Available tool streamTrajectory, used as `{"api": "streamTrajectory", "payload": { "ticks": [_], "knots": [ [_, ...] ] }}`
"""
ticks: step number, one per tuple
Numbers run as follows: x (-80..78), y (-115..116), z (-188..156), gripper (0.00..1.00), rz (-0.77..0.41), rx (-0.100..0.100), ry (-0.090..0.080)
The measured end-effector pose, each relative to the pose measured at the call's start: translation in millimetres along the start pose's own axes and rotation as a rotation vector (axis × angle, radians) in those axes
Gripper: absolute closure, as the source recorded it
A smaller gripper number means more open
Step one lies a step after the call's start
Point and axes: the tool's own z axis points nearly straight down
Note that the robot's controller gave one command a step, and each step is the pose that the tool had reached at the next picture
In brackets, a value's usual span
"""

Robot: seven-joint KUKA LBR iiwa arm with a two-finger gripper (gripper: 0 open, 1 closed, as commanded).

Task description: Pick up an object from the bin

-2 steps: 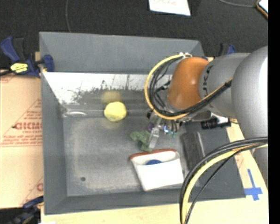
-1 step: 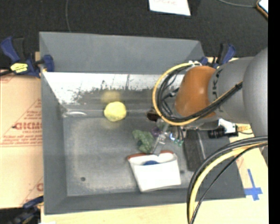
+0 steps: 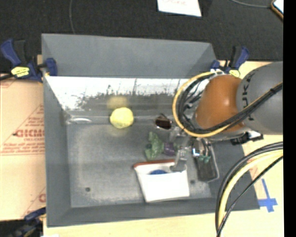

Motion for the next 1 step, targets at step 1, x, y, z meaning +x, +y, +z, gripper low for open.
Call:
{"api": "streamTrajectory", "payload": {
  "ticks": [1],
  "knots": [
    [-18.2,19.7,22.4,0.00,0.482,0.004,0.008]
  ]
}}
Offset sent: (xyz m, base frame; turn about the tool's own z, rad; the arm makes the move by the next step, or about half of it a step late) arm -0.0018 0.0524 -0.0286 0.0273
